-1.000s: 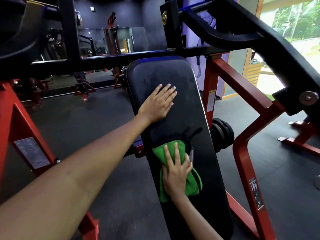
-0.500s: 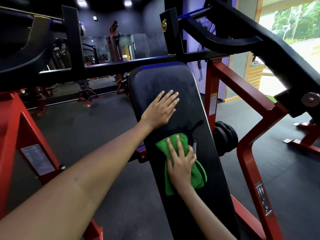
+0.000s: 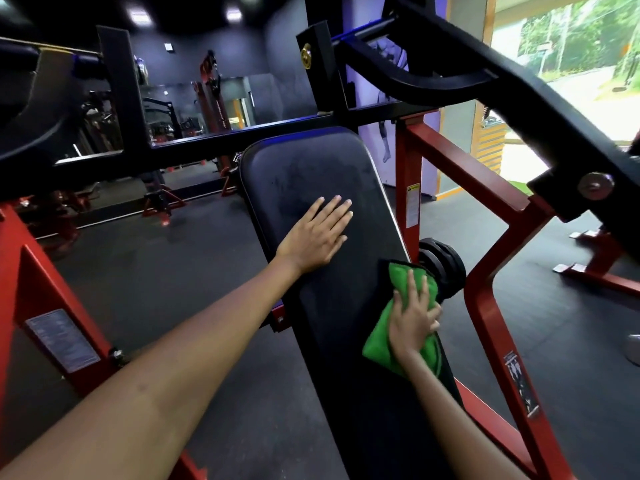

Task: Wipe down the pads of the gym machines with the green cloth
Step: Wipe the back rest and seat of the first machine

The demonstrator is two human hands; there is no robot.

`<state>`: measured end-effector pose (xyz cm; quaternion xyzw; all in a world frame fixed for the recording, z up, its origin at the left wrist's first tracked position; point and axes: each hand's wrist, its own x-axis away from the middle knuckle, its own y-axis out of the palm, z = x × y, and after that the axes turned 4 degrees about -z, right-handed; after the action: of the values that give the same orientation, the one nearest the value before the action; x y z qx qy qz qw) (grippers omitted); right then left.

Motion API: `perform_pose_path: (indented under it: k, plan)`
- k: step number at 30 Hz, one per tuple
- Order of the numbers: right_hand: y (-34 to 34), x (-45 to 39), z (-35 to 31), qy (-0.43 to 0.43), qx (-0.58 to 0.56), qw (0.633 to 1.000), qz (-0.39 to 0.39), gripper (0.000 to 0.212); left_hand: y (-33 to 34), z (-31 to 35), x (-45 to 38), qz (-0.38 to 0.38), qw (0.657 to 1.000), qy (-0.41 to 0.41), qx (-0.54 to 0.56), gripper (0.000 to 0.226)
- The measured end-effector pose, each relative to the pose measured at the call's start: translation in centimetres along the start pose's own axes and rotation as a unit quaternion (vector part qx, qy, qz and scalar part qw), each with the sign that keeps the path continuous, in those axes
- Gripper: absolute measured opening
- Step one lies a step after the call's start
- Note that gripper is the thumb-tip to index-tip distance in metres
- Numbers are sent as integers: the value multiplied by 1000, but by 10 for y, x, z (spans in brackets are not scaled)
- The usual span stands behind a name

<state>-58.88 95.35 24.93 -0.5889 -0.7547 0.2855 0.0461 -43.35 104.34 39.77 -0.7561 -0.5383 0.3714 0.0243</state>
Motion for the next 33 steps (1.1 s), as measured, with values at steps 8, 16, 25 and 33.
perform_pose_path:
  k: [8,16,25,33]
  plan:
    - [34,120,31,-262,92,960,-48,70,2,41,18,-10,997,75,24,56]
    - [11,56,51,120,-39,992,-26,49,0,75,45,-29,997,59,39,56]
    - [30,134,39,-200,104,971,-87,59,-3,76,46,-18,999,23,38,51]
    - [6,70,67,87,-17,995,-52,49,-1,81,48,-17,999,20,27,53]
